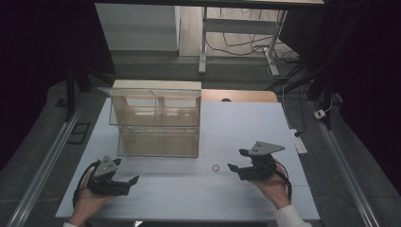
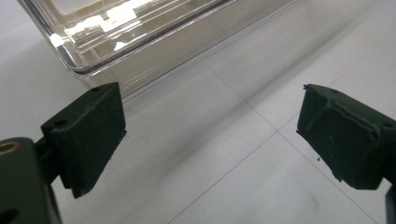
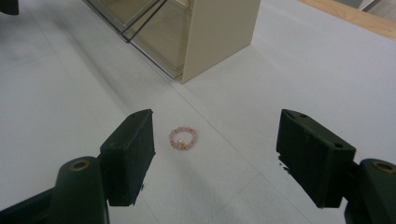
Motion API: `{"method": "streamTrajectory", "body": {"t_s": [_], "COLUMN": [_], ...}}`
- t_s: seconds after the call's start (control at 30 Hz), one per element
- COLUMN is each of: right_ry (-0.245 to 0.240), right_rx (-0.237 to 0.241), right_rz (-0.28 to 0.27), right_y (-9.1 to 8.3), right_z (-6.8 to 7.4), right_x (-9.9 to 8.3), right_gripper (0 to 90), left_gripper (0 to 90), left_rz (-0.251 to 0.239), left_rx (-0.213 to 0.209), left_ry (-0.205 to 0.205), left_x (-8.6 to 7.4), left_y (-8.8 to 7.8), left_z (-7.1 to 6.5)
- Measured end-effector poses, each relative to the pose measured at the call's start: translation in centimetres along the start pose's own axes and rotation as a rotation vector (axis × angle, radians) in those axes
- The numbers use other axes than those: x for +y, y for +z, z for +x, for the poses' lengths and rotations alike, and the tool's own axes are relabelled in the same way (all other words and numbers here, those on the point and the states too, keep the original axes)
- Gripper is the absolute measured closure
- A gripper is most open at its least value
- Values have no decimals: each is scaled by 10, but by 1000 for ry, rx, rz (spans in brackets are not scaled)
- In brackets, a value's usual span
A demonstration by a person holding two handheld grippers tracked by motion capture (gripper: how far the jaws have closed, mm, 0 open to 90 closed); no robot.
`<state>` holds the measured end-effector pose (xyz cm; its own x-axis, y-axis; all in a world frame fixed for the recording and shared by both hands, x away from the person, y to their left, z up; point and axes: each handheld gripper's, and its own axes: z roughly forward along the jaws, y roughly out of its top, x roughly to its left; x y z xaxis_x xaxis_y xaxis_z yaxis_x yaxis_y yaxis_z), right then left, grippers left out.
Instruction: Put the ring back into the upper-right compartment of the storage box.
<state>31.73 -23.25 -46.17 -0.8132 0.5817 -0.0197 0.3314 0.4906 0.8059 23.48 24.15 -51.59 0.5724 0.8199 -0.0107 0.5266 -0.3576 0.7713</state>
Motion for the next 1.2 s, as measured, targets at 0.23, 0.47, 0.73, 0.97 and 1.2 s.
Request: {"method": "streamTrajectory", "body": {"t_s": [0.23, 0.47, 0.73, 0.97, 1.2], "right_ry": [7, -1, -7, -14, -12], "right_rx": [7, 9, 27, 22, 13], "right_rz": [29, 52, 85, 136, 205], "right_y": [12, 24, 42, 55, 67], "right_z": [1, 3, 6, 6, 2], "right_x": [5, 10, 23, 26, 22], "right_gripper": [277, 279, 288, 290, 323], "left_gripper": [66, 60, 50, 50, 48], "left_rz": [16, 21, 25, 26, 30], "left_rx": [5, 10, 5, 6, 3], "left_ry": [3, 1, 4, 1, 2], "left_x": [0, -1, 0, 0, 1], "left_y": [2, 3, 4, 5, 5], "left_z": [-1, 0, 1, 1, 1]}}
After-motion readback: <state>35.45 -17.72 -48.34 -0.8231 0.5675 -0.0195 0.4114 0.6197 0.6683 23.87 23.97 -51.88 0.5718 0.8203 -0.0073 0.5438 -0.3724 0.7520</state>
